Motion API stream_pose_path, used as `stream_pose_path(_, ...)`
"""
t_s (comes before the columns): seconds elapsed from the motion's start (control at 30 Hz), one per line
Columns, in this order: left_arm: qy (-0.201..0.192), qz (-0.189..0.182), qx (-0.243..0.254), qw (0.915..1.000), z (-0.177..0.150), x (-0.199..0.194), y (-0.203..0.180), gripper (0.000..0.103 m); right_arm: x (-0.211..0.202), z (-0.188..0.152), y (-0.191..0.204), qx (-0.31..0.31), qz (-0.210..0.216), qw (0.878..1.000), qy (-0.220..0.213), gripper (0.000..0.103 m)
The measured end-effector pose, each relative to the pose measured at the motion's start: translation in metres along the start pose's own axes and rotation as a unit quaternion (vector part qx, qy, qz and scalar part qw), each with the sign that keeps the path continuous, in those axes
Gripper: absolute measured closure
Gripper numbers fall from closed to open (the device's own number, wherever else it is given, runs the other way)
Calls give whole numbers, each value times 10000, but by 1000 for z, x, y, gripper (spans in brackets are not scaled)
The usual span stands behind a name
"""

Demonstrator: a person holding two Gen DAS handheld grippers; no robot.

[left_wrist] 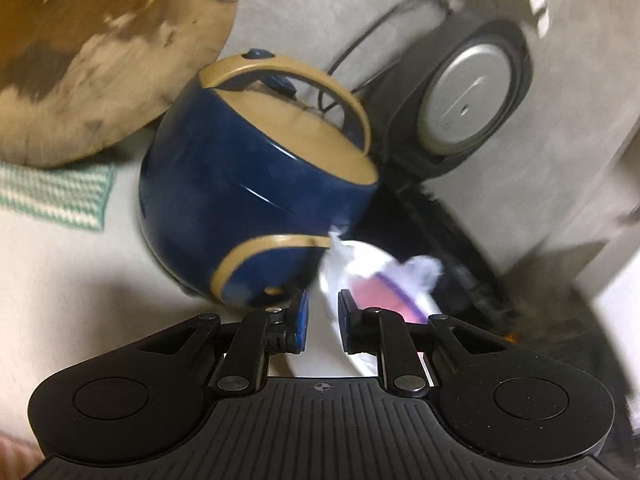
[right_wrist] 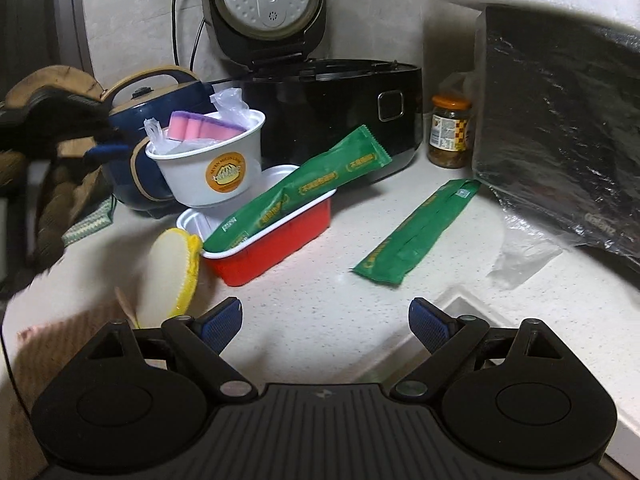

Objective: Collect trash

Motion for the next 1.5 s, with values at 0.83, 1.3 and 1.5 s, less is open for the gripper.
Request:
stream_pose_path(0.83,429,-937,-778,9916,-15,-14,36,77,179,154,119,-667,1588,9837,507,13)
stream_pose_path(1.3,6,-663,-346,9972,-8,-29,47,73,210,127,87,1646,2390,9387,1863,38)
stream_pose_path(1.5,142,-429,-145,9989,-10,-30,52,77,173,157,84,2078,2887,9261,1255,38)
Point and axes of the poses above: each gripper's, at about its wrist camera, not at the fingertips, and x roughly the way its jaws point, y to its left, z to its top, the point moved 1 cm from there along x, roughly the way its jaws point, and after that the axes turned 15 degrees about -y, right-handed, at the moved point
